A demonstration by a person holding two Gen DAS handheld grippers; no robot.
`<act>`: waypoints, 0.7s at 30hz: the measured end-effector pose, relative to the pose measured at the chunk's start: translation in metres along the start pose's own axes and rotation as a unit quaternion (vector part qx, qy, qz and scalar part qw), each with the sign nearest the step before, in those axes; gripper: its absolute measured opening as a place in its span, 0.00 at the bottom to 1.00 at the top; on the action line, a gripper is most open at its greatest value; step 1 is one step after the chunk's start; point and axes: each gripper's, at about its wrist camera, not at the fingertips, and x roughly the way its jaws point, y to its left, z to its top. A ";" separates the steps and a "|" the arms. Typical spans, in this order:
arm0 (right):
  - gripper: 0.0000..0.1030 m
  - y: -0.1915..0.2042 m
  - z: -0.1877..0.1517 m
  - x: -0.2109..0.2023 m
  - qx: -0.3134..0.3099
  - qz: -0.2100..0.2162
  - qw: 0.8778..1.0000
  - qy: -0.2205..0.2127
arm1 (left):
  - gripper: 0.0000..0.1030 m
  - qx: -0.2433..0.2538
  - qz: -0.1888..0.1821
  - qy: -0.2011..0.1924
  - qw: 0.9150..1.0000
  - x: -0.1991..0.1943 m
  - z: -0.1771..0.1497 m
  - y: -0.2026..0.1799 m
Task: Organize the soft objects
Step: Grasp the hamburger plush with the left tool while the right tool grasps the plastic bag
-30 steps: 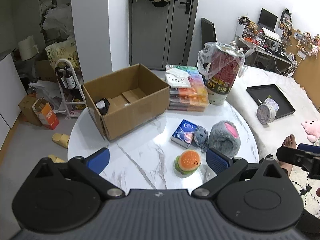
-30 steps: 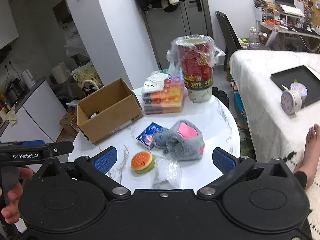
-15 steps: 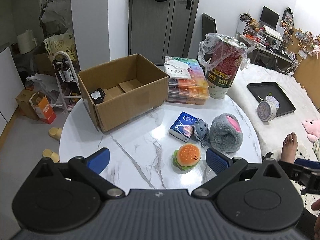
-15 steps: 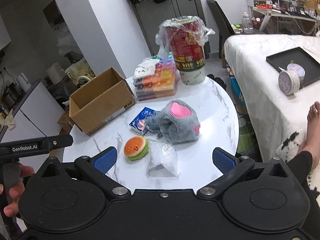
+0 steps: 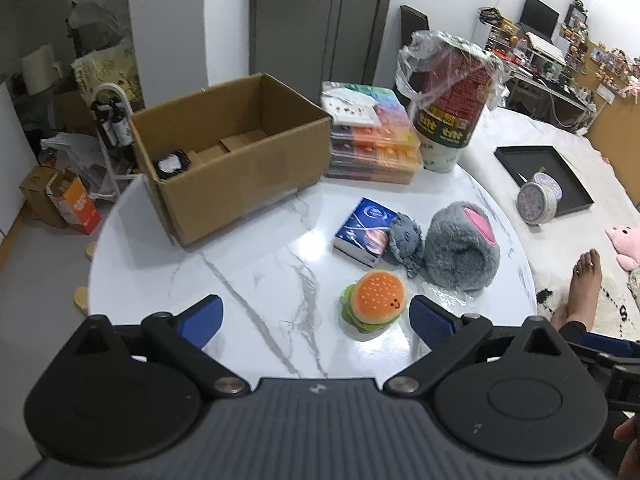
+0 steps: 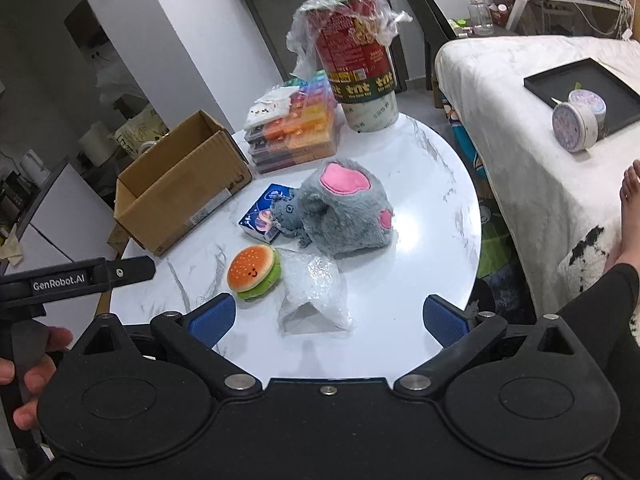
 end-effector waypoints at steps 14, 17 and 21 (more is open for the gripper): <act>0.74 -0.009 0.002 0.034 0.036 0.016 0.999 0.026 | 0.73 0.020 -0.030 0.031 0.999 0.049 -0.005 -0.013; 0.66 -0.011 0.003 0.040 0.043 0.019 0.998 0.031 | 0.71 0.019 -0.034 0.038 0.999 0.059 -0.005 -0.014; 0.62 -0.012 0.004 0.049 0.052 0.020 0.998 0.038 | 0.71 0.017 -0.040 0.044 0.998 0.071 -0.004 -0.017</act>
